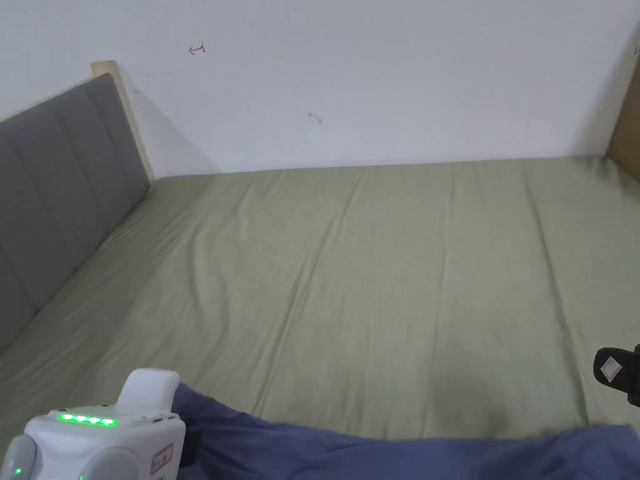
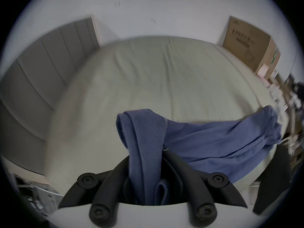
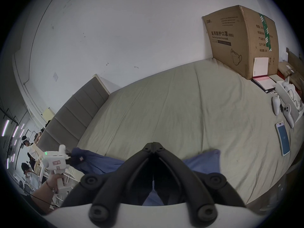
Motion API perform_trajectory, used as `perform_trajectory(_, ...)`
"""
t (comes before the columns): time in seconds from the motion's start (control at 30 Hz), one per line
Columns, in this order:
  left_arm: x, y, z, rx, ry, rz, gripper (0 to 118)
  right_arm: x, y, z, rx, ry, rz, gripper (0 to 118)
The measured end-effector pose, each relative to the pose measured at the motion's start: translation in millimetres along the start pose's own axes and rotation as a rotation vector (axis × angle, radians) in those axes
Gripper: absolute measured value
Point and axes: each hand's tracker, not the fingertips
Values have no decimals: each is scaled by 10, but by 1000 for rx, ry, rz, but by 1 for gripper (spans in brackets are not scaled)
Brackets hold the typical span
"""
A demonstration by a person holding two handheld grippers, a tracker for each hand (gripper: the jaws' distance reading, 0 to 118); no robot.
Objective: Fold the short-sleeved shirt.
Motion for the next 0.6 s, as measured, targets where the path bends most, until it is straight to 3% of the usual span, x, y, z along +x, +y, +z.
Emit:
perform_trajectory(0.1,248,149,114,-13,-282,132,6,41,-29,59,6,10,-21,0)
perform_trajectory(0.2,804,279,-58,-104,-468,162,6,83,-73,123,9,28,-42,0)
perform_trajectory(0.33,1528,311,-491,-216,-548,98,8,145,-114,191,5,32,-48,0)
perform_trajectory(0.37,1676,295,-608,-232,-559,109,13,164,-127,210,6,31,-49,0)
perform_trajectory(0.43,1821,289,-739,-294,-604,135,56,203,-153,248,5,25,-54,0)
perform_trajectory(0.5,1857,251,-748,-297,-635,166,109,285,-170,284,8,27,-71,0)
perform_trajectory(0.53,1844,248,-707,-290,-641,171,117,327,-172,286,7,27,-75,0)
perform_trajectory(0.6,1731,284,-552,-220,-673,201,115,390,-173,298,7,21,-83,0)
